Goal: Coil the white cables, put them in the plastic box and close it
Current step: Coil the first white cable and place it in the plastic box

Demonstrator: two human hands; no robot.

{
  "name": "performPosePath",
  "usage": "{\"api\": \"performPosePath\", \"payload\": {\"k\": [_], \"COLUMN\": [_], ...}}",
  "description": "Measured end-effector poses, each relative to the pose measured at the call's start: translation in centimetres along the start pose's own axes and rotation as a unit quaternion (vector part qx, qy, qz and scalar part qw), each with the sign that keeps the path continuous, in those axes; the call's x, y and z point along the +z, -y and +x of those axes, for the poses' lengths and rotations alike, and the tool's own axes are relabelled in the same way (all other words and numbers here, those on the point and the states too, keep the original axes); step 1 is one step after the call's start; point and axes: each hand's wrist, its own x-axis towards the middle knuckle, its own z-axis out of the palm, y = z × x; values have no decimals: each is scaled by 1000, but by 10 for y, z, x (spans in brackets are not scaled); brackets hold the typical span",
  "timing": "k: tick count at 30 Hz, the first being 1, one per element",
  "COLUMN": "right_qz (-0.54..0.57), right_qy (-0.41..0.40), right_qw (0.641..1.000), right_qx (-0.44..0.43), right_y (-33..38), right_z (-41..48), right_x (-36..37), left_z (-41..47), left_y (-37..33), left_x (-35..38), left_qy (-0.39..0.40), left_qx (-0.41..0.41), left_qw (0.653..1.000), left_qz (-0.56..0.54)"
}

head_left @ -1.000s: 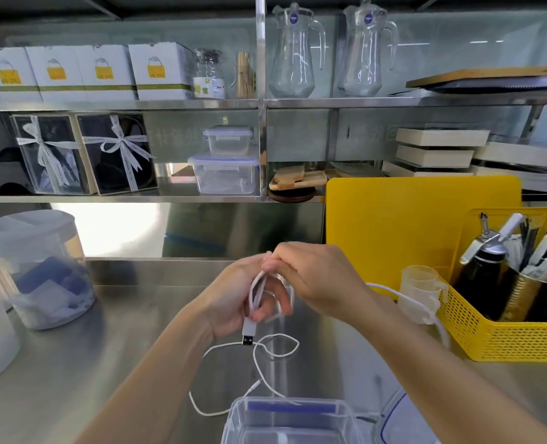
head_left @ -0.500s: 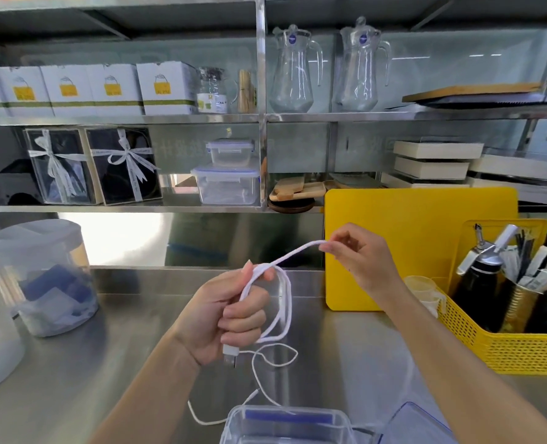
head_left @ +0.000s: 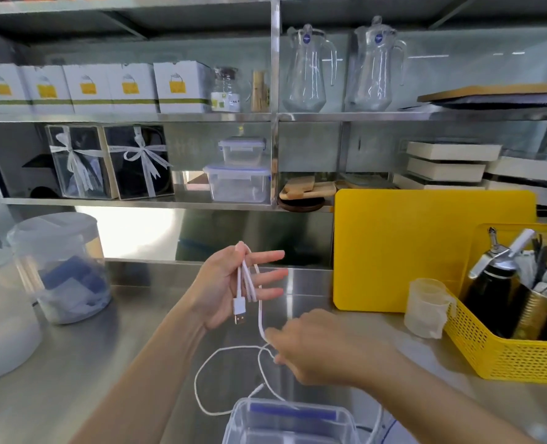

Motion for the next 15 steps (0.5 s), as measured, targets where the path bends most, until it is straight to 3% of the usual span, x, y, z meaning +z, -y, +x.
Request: {"api": "performPosePath", "payload": {"k": [4,8,10,15], "right_qz": [-38,51,67,124], "right_qy": [-121,-274,-297,-249], "right_qw": [990,960,953,958], "right_qx": [-61,-20,5,67], "right_y": [-3,-28,-38,-54], "right_z": [-1,-6,-6,-10], "right_x": [-23,-24,-20,-11], "left_z": [-3,-7,-7,-3], "left_y": [12,15,17,11], "left_x": [8,15,18,7], "left_qy": [13,61,90,141], "left_qx": [-42,-64,-82,-130], "left_qw": [987,957,944,931], "left_qz": [151,276,306,310]}}
